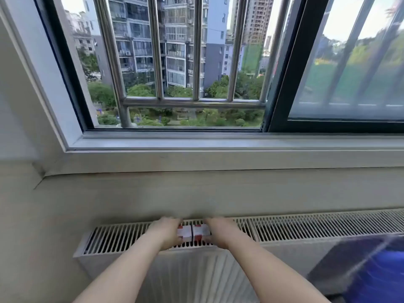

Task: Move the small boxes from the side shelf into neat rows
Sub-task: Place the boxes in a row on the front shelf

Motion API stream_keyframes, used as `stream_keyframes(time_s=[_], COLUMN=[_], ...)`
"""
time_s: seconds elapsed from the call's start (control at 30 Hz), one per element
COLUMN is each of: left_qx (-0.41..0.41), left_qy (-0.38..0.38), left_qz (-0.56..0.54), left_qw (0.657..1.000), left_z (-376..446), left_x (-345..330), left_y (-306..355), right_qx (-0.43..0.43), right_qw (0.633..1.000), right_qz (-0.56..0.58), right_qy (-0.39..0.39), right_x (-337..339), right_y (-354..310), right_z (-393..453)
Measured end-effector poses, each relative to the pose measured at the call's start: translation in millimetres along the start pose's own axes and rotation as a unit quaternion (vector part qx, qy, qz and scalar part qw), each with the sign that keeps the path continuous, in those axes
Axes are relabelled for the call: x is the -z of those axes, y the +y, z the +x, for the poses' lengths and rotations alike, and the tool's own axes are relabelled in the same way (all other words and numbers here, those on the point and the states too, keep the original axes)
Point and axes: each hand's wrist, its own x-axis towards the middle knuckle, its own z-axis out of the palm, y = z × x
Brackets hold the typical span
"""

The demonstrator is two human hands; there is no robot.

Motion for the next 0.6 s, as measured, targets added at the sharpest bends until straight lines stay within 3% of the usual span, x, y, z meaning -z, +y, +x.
stream_keyframes(time_s=[0.33, 0.6], left_qx=[0.010, 0.001], left_qy=[0.019, 0.044], left_qz=[-0.020, -0.002], left_qw=[1.000, 0.999], left_z=[31.1, 23.8], left_x=[-29.7, 5.5], left_y=[-11.0, -3.7], right_qx=[0.016, 0.003], right_qw=[1.000, 1.000], right_qz=[-0.023, 0.027], right_qy=[0.009, 0.001], right_x=[-15.8, 10.0], right_y=[-3.8, -7.6], right_z=[33.9, 32.0])
